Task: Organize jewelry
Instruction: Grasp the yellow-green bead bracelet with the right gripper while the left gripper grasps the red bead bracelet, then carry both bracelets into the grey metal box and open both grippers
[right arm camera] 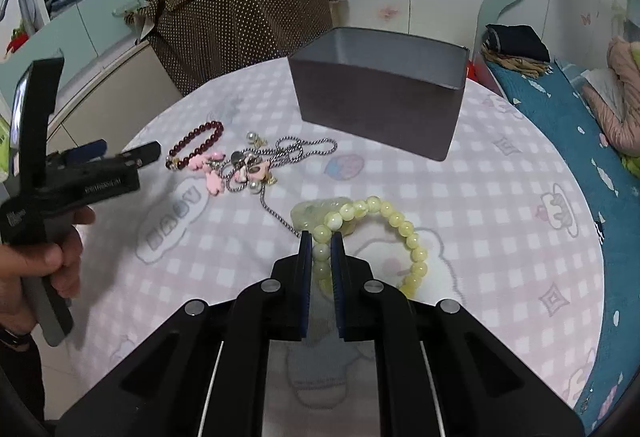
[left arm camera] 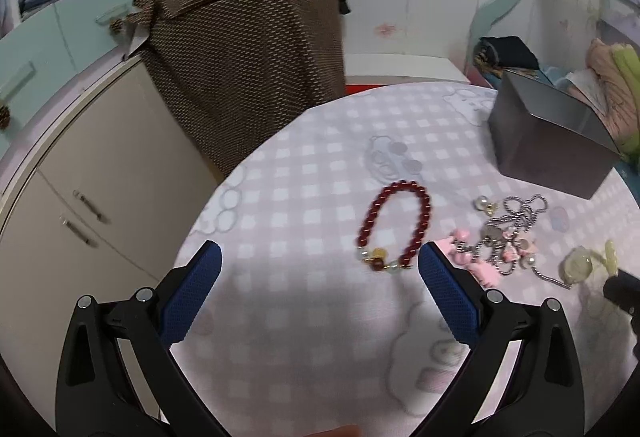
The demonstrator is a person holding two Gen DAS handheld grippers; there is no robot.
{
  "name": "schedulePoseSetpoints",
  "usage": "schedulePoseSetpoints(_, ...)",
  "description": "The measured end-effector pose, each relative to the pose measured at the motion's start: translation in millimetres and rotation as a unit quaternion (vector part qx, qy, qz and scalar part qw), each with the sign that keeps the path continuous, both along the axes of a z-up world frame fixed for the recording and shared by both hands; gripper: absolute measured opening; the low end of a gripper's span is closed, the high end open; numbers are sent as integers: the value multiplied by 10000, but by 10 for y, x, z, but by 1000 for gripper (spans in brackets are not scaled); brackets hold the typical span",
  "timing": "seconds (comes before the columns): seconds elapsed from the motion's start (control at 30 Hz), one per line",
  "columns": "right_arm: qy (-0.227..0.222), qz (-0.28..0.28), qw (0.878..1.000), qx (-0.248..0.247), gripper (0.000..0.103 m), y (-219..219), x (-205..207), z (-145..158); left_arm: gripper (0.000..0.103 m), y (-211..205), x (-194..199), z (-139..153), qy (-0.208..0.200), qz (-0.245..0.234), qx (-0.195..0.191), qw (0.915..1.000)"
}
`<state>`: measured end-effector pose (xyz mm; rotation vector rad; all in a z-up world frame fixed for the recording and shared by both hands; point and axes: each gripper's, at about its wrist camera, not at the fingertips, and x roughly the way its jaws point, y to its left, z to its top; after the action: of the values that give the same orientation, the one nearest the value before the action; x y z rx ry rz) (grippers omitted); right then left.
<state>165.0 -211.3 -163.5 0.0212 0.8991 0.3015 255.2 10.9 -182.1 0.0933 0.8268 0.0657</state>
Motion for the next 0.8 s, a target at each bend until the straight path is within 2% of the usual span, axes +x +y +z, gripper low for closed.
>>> schedulePoseSetpoints(0.07, 23, 19, 10000, 63, 8, -10, 12, 14, 98, -16, 87, -38, 45, 50, 116, 9999)
schedulePoseSetpoints(0.17, 47, 47, 10000, 72, 8, -2, 23, 12, 98, 28, 240, -115, 120, 206, 26, 9997)
schedulePoseSetpoints(0.27, 59, 59, 9999, 82, 8, 16, 36, 9, 98, 13, 378, -257, 365, 193, 229, 9989)
schedulePoseSetpoints(0.37, 15, 65, 9999, 129, 8, -2, 43, 61, 97, 34, 387, -285, 400, 168, 127, 9990)
schedulePoseSetpoints(0.4, -5, 63, 9999, 145, 8, -9, 47, 81, 90, 47, 389, -284, 422, 136, 61, 9990)
schedulePoseSetpoints(0.43, -30, 59, 9998, 178, 8, -26, 51, 109, 76, 62, 386, -280, 461, 19, -135, 9988)
schedulePoseSetpoints(0.47, -65, 56, 9997, 227, 8, -48, 52, 150, 68, 76, 390, -276, 494, -70, -321, 9982)
schedulePoseSetpoints(0.5, -84, 57, 9996, 263, 8, -67, 54, 180, 53, 73, 381, -265, 544, -169, -482, 9972)
schedulePoseSetpoints(0.53, -107, 53, 9995, 299, 8, -88, 57, 217, 31, 26, 369, -249, 543, -298, -435, 9971)
schedulePoseSetpoints(0.6, -162, 30, 9993, 349, 8, -128, 59, 285, 7, -53, 352, -232, 591, -507, -468, 9959)
schedulePoseSetpoints(0.8, -310, 29, 9989, 341, 8, -191, 24, 438, 7, -92, 232, -175, 584, -689, -799, 9927)
